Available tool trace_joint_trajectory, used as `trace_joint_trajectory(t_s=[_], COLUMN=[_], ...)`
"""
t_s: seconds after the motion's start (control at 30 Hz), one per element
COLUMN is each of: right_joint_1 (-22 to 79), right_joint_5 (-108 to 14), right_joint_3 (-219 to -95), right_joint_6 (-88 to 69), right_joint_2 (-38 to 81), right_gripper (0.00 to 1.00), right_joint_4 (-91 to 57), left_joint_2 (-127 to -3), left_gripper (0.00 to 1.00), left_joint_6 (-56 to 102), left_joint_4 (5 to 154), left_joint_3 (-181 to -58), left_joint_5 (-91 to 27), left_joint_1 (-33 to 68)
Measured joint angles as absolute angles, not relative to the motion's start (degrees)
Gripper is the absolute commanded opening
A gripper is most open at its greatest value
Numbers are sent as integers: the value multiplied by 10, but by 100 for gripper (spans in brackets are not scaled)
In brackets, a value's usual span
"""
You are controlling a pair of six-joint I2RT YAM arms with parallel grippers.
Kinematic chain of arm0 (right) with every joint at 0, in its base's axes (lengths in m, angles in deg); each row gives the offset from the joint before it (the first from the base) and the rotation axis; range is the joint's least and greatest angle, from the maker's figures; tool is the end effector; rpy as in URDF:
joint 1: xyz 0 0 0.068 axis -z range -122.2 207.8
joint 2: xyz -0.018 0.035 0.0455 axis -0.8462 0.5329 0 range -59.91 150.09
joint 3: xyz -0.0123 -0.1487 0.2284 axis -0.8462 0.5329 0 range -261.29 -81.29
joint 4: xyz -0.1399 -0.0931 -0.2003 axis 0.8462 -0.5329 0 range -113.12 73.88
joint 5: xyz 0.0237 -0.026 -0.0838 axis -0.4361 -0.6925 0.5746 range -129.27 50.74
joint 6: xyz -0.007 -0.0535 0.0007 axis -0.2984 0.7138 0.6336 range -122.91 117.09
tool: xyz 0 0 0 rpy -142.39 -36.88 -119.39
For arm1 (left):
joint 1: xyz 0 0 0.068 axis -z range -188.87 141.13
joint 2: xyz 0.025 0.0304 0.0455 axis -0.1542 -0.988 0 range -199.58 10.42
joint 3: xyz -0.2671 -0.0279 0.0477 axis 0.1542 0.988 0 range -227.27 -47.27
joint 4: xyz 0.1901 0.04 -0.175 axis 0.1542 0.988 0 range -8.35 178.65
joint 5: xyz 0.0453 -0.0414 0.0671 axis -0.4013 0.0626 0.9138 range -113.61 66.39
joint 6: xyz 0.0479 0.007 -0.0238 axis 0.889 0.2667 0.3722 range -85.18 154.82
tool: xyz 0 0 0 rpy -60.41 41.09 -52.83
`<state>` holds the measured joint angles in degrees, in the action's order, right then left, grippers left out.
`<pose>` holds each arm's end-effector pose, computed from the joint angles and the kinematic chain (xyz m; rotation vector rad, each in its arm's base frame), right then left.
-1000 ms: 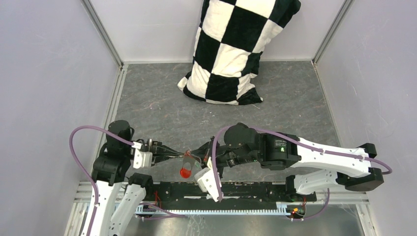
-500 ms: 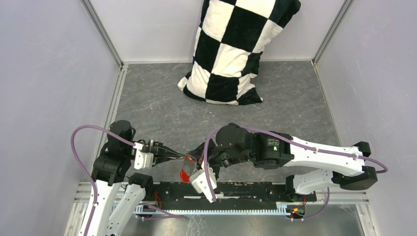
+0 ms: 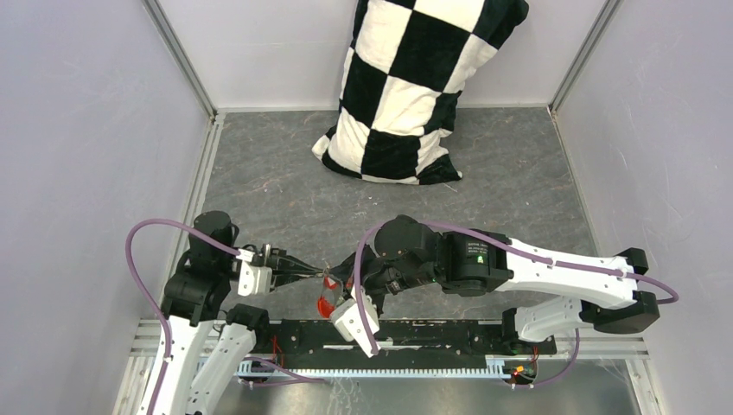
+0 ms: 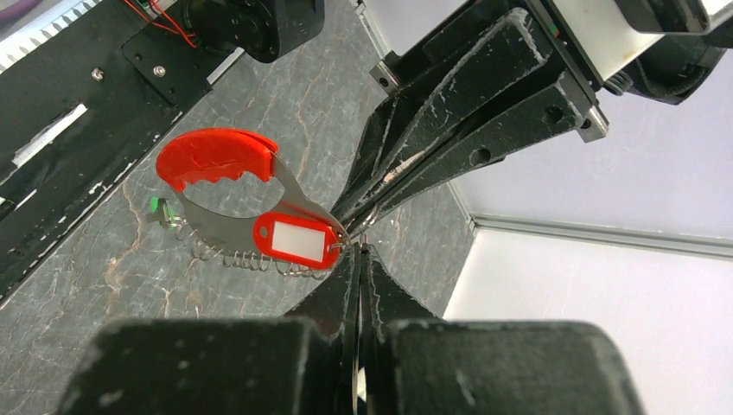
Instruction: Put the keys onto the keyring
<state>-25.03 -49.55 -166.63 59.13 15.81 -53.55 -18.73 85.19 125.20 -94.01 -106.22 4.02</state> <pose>0.0291 0.2814 0.4186 -2.0071 0.5175 0.4086 0.0658 -0.0512 0.3389 1.4915 0.8468 -0.9487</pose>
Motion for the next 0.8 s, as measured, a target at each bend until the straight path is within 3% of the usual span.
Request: trace_joint_trajectory(t_s=[0.8], right_joint_1=[-250], right_joint_5=[-504], right_joint_3=[-1677], right_joint_6=[600], right_joint_2=[169], right_gripper=[0], right_joint_4=[-549], left_joint_2=[-196], left_gripper=[2], left_joint_6=[824], left_joint_4=[1253], left_joint_3=[-940], left_joint_5=[-1047], left_joint_1=[41])
